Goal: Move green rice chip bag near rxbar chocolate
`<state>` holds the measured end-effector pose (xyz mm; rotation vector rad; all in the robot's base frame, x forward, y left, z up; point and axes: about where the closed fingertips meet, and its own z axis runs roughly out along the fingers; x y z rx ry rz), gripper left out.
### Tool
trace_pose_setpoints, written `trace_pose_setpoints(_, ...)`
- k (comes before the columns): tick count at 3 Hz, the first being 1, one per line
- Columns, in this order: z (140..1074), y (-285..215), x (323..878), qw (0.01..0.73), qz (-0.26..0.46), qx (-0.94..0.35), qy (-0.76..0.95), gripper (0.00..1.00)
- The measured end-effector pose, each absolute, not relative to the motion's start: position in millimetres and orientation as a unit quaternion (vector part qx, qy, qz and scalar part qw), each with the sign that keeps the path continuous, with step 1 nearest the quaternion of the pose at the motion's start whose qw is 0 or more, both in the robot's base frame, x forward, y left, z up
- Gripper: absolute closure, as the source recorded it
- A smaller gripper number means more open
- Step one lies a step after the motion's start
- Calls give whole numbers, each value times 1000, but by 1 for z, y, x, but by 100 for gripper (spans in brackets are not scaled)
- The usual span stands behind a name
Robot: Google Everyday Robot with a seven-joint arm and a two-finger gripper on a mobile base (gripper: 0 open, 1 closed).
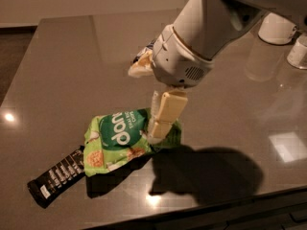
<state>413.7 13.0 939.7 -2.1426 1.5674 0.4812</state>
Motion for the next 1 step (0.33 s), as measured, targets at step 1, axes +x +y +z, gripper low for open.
trace_pose_setpoints(1,940,13,414,220,174,-775,567,0)
